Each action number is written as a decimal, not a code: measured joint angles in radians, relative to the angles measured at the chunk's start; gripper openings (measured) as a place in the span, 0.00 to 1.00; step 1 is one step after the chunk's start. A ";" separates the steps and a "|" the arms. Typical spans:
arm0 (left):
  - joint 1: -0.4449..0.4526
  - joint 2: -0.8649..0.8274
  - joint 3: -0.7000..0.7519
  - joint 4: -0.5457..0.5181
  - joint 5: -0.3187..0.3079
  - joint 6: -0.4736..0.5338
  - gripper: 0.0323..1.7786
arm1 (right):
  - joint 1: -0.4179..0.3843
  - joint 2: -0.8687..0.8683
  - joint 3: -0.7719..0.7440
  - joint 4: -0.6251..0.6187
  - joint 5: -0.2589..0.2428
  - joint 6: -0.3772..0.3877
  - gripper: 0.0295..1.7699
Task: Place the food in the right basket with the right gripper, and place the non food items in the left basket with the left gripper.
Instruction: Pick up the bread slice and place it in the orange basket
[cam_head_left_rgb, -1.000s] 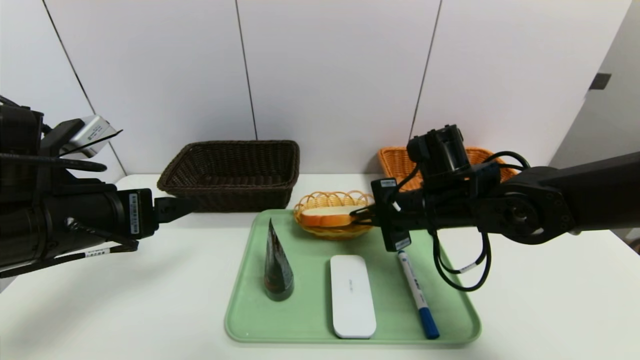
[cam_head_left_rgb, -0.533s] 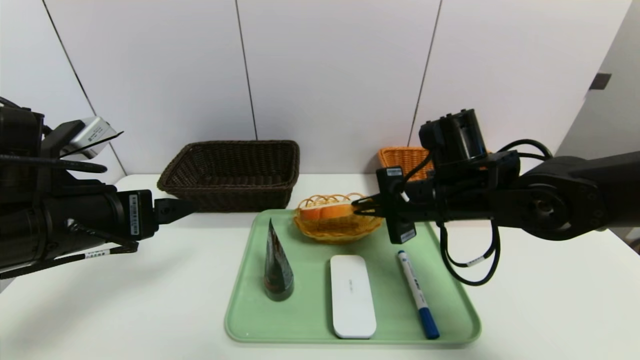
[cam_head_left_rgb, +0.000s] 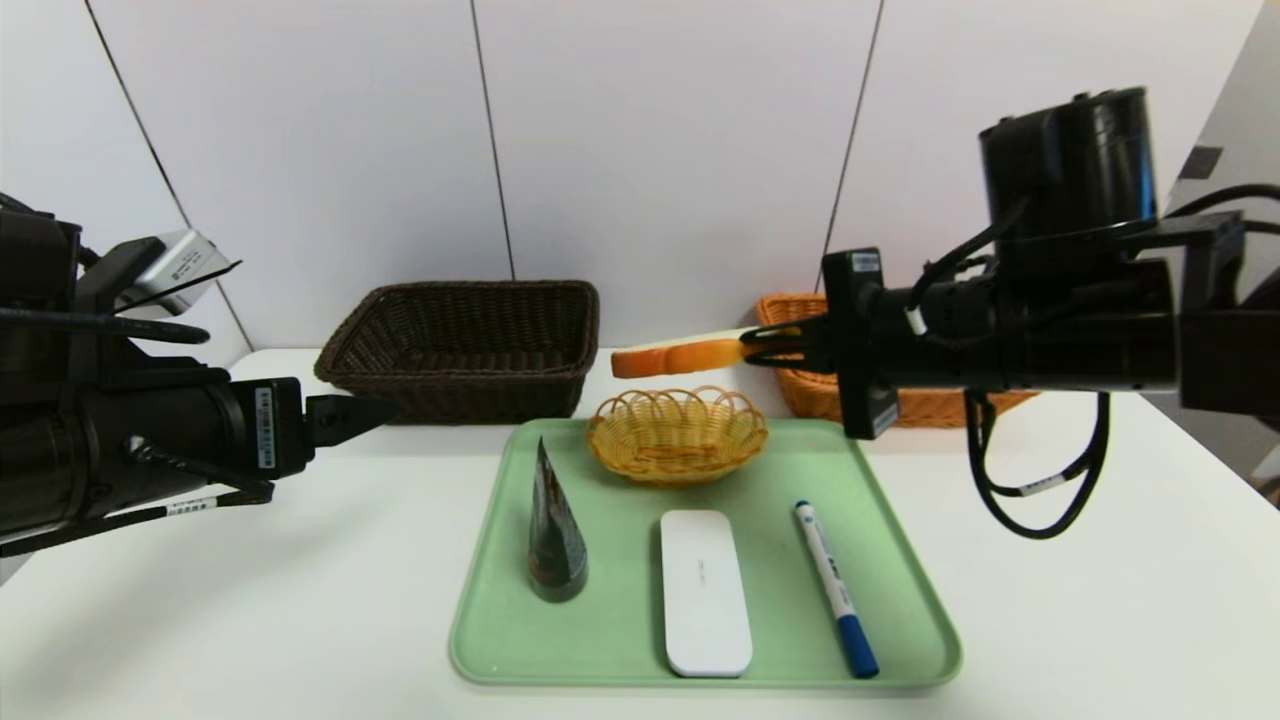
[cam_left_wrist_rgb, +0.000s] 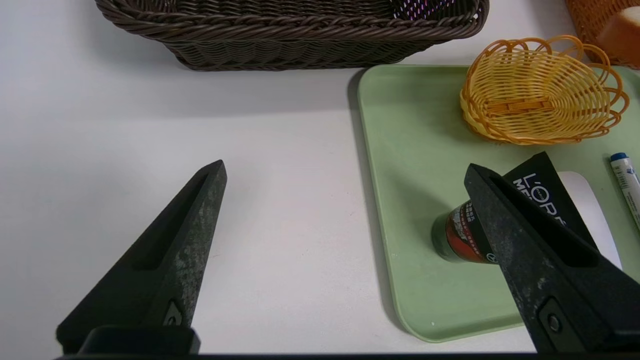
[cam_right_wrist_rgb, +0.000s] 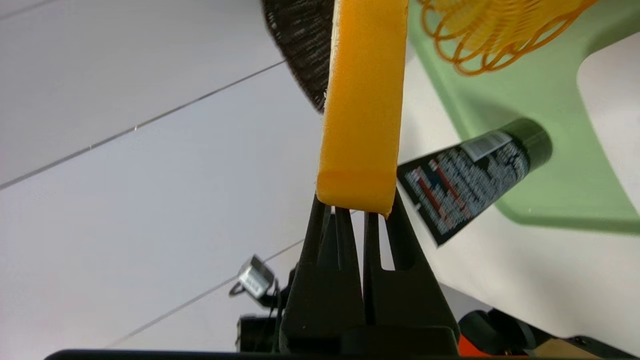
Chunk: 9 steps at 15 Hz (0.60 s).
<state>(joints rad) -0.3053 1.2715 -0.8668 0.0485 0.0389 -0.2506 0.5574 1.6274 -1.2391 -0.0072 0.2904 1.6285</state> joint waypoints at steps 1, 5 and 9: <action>0.000 -0.001 0.000 0.000 0.000 0.000 0.95 | -0.003 -0.035 -0.032 0.040 0.002 -0.024 0.03; -0.001 -0.006 -0.001 0.000 -0.001 0.001 0.95 | -0.117 -0.126 -0.246 0.284 0.069 -0.128 0.03; -0.001 -0.008 -0.003 0.000 -0.002 0.002 0.95 | -0.374 -0.111 -0.439 0.499 0.280 -0.212 0.03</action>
<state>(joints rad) -0.3068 1.2632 -0.8702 0.0489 0.0368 -0.2485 0.1836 1.5162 -1.6785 0.4921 0.5704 1.4162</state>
